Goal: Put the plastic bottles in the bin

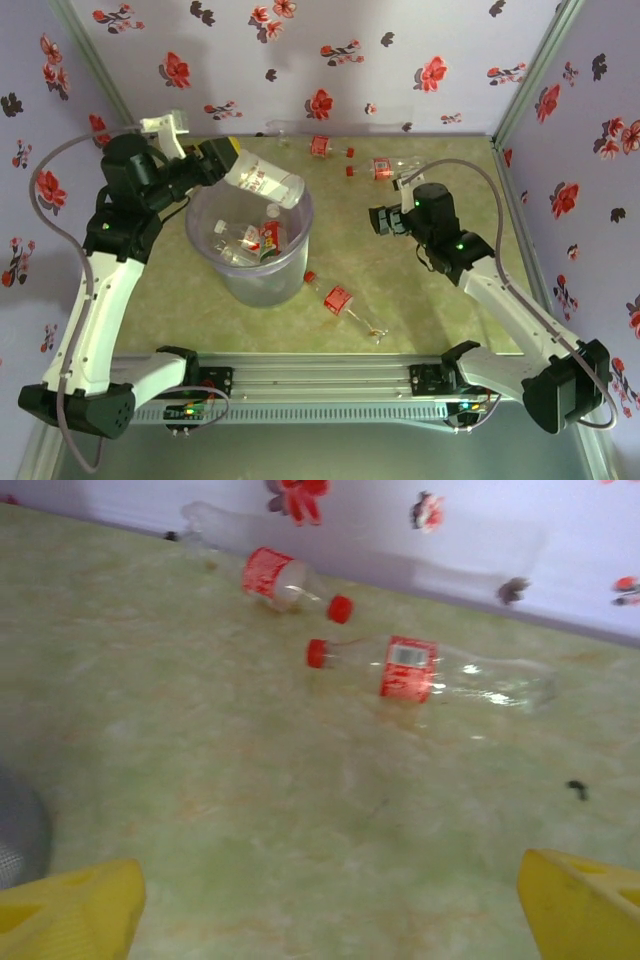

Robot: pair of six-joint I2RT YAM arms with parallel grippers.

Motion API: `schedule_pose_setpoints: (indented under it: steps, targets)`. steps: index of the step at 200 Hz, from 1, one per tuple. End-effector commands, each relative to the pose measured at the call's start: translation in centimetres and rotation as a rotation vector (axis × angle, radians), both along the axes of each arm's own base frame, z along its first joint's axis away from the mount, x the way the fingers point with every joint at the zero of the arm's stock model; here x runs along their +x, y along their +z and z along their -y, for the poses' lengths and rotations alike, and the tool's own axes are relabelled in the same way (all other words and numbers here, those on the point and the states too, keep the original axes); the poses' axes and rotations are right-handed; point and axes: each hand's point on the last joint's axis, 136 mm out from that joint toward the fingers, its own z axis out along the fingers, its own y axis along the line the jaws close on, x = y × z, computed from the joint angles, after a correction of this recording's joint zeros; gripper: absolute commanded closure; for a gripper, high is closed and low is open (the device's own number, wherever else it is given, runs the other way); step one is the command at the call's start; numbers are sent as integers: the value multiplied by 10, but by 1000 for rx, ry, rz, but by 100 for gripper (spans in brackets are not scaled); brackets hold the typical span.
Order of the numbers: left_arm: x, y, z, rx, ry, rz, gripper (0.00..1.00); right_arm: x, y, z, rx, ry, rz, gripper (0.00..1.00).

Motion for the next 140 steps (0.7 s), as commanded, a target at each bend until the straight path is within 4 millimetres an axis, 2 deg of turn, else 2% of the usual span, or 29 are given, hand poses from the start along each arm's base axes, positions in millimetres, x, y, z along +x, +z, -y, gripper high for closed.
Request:
schedule_pose_setpoints:
  steps: [1,23,38,49,76,97,140]
  targets:
    - [3,-20,-17,78,82,-31,100,-7,-2,-32,154,96,-61,9]
    - [4,-28,-20,97,94,-48,100,-23,-16,-68,171,252,-121,14]
    - [5,-34,-20,107,94,-61,100,-45,-21,-98,173,420,-111,14]
    - [5,-38,-20,120,92,-75,100,-58,-22,-113,179,514,-95,17]
    - [8,-52,-19,135,86,-115,100,-72,-28,-131,202,622,-109,21]
    - [11,-68,-10,96,52,-154,100,-83,-37,-147,206,696,-144,22]
    - [14,-102,1,101,21,-230,100,-77,-51,-169,214,712,-181,24]
